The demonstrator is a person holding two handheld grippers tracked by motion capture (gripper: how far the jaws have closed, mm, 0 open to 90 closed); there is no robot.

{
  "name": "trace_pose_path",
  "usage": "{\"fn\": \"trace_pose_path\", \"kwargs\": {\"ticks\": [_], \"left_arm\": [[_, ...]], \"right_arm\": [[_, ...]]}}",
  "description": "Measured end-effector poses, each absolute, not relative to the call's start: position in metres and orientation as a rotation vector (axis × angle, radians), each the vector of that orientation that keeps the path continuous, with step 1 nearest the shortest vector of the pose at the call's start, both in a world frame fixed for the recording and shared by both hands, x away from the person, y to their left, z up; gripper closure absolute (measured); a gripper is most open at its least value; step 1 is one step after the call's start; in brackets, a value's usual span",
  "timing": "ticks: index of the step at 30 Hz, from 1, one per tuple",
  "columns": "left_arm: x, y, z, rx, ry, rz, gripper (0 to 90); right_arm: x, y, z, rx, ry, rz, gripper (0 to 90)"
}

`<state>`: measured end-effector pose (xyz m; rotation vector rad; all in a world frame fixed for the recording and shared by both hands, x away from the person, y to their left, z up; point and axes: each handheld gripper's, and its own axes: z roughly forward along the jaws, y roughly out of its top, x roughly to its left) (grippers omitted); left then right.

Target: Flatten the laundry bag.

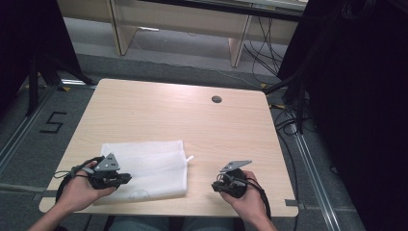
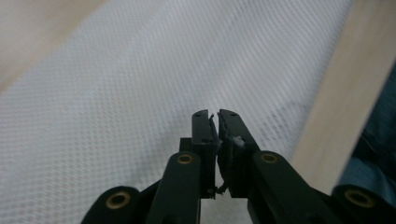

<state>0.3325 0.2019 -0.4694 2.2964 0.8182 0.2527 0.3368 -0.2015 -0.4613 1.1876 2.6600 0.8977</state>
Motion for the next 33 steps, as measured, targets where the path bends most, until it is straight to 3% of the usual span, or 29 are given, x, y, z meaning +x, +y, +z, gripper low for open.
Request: {"fn": "trace_pose_path", "kwargs": {"ticks": [5,9,11,18,25,33], "left_arm": [[0.34,0.223,-0.456,2.278,1.021,0.338,88.2],[0.34,0.241,-0.464,2.335,1.147,0.285,77.9],[0.338,0.247,-0.466,2.344,1.183,0.19,75.2],[0.343,0.245,-0.478,2.389,1.206,0.176,57.1],[0.355,0.24,-0.489,2.409,1.207,0.126,59.8],[0.364,0.228,-0.49,2.392,1.215,0.173,61.8]], "right_arm": [[0.339,-0.184,-0.46,1.1,2.741,0.864,90.0],[0.344,-0.176,-0.46,1.11,2.748,0.891,90.0],[0.346,-0.171,-0.46,1.091,2.761,0.887,90.0],[0.342,-0.146,-0.464,1.026,2.828,0.858,90.0],[0.347,-0.134,-0.467,1.035,2.82,0.859,90.0],[0.354,-0.14,-0.464,1.088,2.783,0.853,90.0]]}}
